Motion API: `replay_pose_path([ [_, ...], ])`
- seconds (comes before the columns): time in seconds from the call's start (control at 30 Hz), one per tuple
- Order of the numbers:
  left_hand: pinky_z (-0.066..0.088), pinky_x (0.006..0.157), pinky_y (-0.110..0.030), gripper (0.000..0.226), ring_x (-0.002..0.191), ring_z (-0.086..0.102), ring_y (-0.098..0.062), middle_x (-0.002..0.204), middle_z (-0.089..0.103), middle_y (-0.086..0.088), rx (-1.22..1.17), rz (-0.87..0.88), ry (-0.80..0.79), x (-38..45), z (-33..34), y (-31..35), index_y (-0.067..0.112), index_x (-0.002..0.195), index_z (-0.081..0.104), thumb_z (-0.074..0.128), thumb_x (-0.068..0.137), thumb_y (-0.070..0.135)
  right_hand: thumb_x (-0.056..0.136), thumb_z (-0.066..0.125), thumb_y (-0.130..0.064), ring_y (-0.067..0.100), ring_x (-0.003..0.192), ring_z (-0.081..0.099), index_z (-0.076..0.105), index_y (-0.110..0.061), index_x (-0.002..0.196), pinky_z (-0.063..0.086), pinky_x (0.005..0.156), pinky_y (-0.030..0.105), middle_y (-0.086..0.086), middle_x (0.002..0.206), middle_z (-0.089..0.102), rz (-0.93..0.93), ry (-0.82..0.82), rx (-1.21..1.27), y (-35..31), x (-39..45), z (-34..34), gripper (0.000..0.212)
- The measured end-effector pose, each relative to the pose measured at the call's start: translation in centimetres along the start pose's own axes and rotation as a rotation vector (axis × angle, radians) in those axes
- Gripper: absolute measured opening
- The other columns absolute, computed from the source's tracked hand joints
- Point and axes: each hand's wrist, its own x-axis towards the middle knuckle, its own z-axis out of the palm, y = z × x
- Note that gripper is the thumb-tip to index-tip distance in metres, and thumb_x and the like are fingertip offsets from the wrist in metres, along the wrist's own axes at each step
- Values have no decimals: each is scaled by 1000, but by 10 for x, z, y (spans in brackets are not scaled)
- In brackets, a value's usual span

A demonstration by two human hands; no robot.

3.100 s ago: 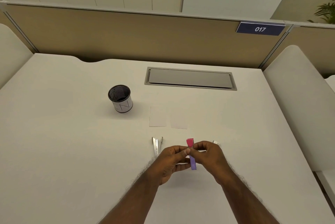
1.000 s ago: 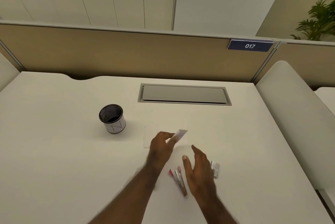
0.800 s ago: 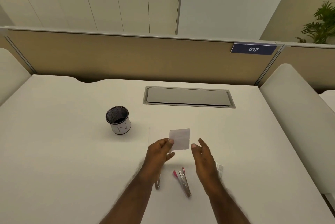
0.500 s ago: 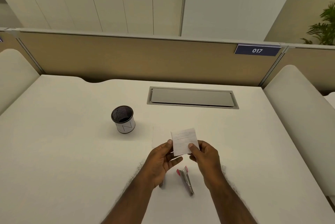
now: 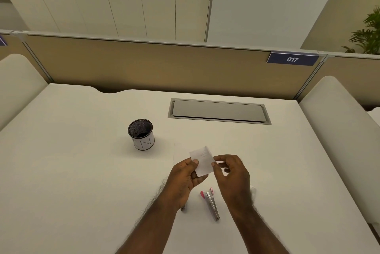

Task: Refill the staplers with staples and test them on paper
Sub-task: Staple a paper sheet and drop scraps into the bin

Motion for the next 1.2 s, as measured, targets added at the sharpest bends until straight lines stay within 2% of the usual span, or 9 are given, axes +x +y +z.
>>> replay_pose_path([
  [0.17,57,85,-42,29,98,71,-30,111,71,-20,-139,-39,-54,-2,1,2,1,118,63,46,100,16,83,67,-39,-9,110,50,63,-37,110,47,89,20,-26,115,51,-141,-163,-142,1,-10,1,28],
  [0.37,60,69,-34,32,90,71,-25,109,72,-17,-182,-59,-86,-3,-1,2,3,117,65,53,97,24,80,63,-50,7,110,53,63,-32,118,46,93,31,-11,127,53,-233,-208,-274,-2,-16,2,42],
  [0.43,60,73,-36,30,85,71,-23,106,73,-16,-165,-41,-104,-4,-2,1,4,114,68,56,96,24,81,63,-48,7,110,52,63,-32,119,45,93,32,-11,127,53,-233,-203,-296,-2,-16,2,41],
  [0.57,58,88,-44,20,53,63,-10,63,67,1,-55,14,-109,-4,-4,-2,8,92,71,53,98,15,83,61,-47,7,110,52,64,-31,117,41,92,28,-11,127,53,-244,-208,-320,-2,-15,3,38],
  [0.67,53,94,-50,22,50,56,-10,55,56,0,32,22,-60,-3,-3,-2,10,86,71,53,99,14,84,59,-46,6,110,52,64,-32,116,37,90,25,-12,125,52,-253,-215,-335,-3,-16,2,34],
  [0.77,53,95,-50,23,78,71,-22,87,73,-14,54,34,-45,-3,-3,-1,3,113,65,51,99,14,86,59,-44,3,110,51,63,-33,115,39,90,24,-14,123,52,-227,-205,-298,-5,-14,1,31],
  [0.87,58,86,-41,28,103,69,-29,114,70,-19,17,29,-44,-3,-3,-1,1,124,57,48,100,13,89,59,-42,-2,99,57,59,-35,113,46,80,18,-22,113,52,-68,-157,-152,-8,-9,-1,25],
  [1.03,58,86,-38,29,103,69,-27,115,70,-18,46,22,-58,-4,-1,0,0,125,56,46,101,12,87,66,-36,-1,71,65,70,-30,93,46,60,9,-15,85,71,293,-248,85,-10,6,-5,9],
  [1.2,58,82,-34,26,102,70,-28,114,71,-17,64,4,-84,-5,-1,0,1,120,60,46,100,12,86,69,-26,9,66,67,75,-21,86,54,68,28,0,76,75,444,-342,256,-10,12,-13,8],
])
